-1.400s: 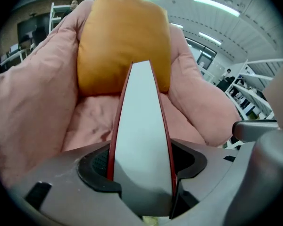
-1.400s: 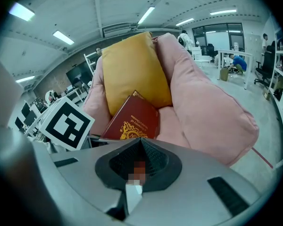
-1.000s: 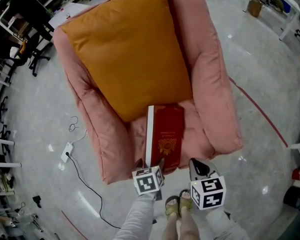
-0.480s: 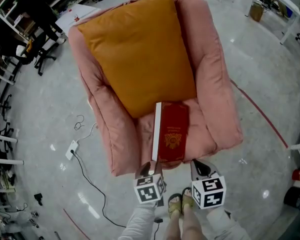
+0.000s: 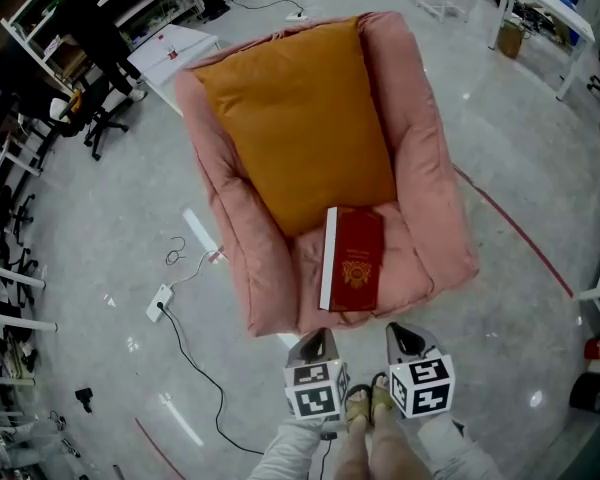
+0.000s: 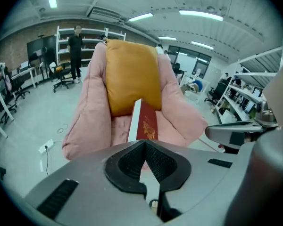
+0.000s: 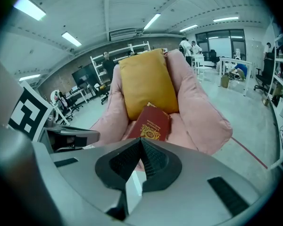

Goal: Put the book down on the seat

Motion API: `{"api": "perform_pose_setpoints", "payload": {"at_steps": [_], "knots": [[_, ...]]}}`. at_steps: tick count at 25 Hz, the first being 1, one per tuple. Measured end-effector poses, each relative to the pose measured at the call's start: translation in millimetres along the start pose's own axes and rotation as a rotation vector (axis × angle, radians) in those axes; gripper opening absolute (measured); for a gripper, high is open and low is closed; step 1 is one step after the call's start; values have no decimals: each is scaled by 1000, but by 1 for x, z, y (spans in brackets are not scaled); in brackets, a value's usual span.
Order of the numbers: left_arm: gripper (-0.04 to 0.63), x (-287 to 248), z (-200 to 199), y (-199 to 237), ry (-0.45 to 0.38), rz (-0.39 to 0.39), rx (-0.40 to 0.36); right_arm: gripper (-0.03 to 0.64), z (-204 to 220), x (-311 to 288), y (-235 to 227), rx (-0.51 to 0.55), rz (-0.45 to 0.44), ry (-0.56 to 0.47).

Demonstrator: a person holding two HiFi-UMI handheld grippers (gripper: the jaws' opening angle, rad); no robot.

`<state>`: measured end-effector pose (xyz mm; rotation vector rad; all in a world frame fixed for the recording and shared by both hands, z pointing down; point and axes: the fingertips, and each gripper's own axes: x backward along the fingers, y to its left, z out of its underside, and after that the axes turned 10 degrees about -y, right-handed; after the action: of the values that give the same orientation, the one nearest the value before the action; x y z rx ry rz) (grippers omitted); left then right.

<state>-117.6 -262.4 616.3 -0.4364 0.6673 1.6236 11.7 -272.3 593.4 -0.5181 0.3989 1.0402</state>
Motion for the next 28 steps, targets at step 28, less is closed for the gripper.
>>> {"api": "perform_pose_setpoints", "payload": {"at_steps": [28], "knots": [[5,167,-20,-47,-69,48,-54,5,-50,150,69,112,-98,-121]]}}
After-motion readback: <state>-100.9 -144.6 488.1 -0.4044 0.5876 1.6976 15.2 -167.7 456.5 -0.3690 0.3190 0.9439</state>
